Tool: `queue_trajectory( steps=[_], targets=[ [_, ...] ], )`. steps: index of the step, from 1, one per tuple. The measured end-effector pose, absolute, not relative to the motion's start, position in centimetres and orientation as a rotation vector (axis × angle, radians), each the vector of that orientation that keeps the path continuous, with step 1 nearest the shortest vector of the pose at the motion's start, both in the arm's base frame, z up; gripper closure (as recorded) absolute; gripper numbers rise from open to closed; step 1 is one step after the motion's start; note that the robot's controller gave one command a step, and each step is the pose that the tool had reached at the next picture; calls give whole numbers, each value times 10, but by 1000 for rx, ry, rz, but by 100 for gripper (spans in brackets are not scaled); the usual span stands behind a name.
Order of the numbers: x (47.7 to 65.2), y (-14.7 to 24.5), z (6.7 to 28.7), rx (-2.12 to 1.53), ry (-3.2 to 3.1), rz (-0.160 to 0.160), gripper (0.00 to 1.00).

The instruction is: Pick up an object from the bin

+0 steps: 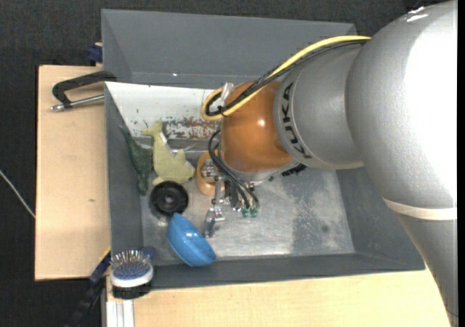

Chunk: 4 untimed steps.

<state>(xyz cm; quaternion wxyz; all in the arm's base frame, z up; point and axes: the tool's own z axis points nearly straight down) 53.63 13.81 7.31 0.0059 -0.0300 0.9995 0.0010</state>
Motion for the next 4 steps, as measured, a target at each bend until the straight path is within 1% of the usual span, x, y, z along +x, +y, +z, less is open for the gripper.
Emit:
queue_trajectory(
  steps=[1, 2, 3, 4],
  targets=[
    [505, 205, 73, -765, 3037, 1, 0],
    [508, 205, 77, -757, 3029, 5, 100],
    [511, 207, 161, -758, 3034, 5, 100],
    [512, 208, 175, -759, 3040, 4, 100]
  ],
)
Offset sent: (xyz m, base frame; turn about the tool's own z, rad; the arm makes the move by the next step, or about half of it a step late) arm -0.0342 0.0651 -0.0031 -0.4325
